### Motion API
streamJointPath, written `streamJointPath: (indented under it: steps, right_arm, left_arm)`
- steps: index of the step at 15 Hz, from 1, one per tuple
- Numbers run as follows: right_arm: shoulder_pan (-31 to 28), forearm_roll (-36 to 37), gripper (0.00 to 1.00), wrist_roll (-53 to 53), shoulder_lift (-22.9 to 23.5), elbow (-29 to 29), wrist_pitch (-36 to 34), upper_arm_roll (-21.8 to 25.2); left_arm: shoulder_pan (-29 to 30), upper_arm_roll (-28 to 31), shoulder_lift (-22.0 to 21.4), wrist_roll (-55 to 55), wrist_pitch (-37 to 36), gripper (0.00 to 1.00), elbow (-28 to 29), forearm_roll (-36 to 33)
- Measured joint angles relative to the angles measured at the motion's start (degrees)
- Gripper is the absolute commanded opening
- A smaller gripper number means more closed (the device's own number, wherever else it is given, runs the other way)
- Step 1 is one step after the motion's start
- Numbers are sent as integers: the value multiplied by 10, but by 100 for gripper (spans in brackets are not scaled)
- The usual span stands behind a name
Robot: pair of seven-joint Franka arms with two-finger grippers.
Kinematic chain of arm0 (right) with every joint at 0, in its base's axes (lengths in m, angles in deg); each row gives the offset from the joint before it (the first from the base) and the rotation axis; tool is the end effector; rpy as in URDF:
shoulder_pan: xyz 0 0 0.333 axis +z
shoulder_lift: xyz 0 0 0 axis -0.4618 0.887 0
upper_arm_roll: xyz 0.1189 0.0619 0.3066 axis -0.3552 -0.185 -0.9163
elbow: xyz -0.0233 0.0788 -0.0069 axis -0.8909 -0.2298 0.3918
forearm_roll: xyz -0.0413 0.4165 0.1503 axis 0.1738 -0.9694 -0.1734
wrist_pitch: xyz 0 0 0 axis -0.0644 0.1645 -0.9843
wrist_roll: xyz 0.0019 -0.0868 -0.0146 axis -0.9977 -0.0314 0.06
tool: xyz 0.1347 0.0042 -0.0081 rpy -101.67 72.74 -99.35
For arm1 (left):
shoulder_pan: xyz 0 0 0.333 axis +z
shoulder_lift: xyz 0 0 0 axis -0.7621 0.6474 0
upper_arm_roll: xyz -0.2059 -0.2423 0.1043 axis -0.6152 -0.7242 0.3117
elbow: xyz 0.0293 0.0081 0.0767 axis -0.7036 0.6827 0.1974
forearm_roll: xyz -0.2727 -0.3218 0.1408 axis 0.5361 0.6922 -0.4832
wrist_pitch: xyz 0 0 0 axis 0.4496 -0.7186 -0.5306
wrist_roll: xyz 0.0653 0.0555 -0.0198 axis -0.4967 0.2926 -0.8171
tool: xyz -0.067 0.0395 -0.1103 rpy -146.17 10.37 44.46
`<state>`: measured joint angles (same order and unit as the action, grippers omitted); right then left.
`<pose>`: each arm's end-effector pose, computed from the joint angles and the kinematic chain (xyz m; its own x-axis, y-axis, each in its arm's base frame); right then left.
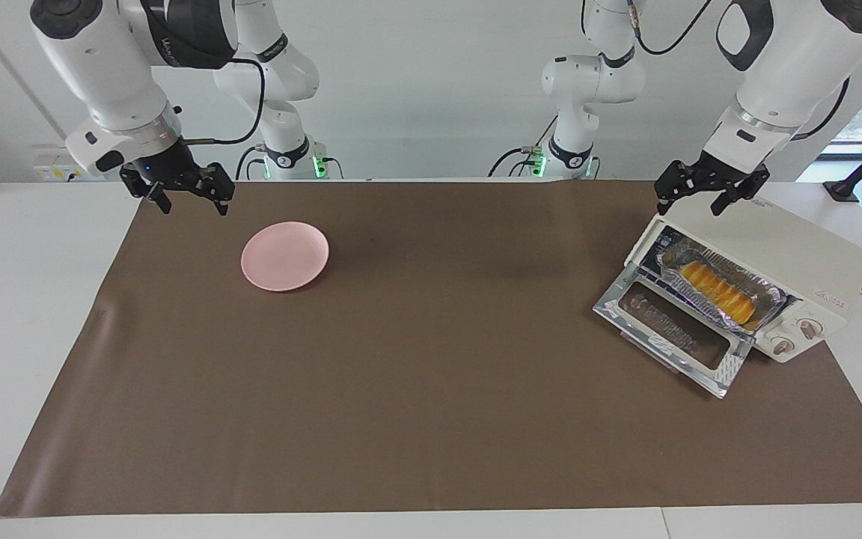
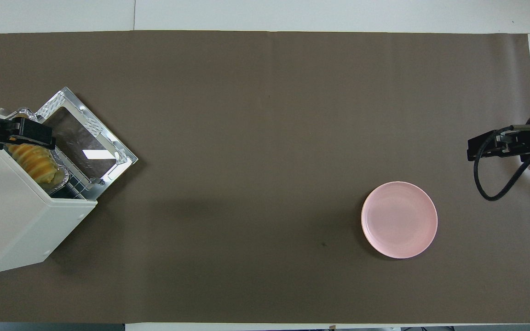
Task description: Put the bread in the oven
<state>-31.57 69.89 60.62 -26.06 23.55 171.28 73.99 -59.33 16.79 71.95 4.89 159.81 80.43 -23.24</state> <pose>0.5868 -0.0029 0.5724 0.9951 -0.0511 -0.0849 -0.0486 -0.9983 0.0311 0.6021 -0.0538 0.5998 0.9954 -0.0865 -0.0416 -0.0858 -0.9961 0.0179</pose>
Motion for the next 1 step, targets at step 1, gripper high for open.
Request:
streamJointPath:
  steps: [1]
  right_arm:
    - [0, 0, 100, 0, 0, 0, 0, 0]
  left_arm:
    - [0, 0, 0, 0, 0, 100, 0, 0]
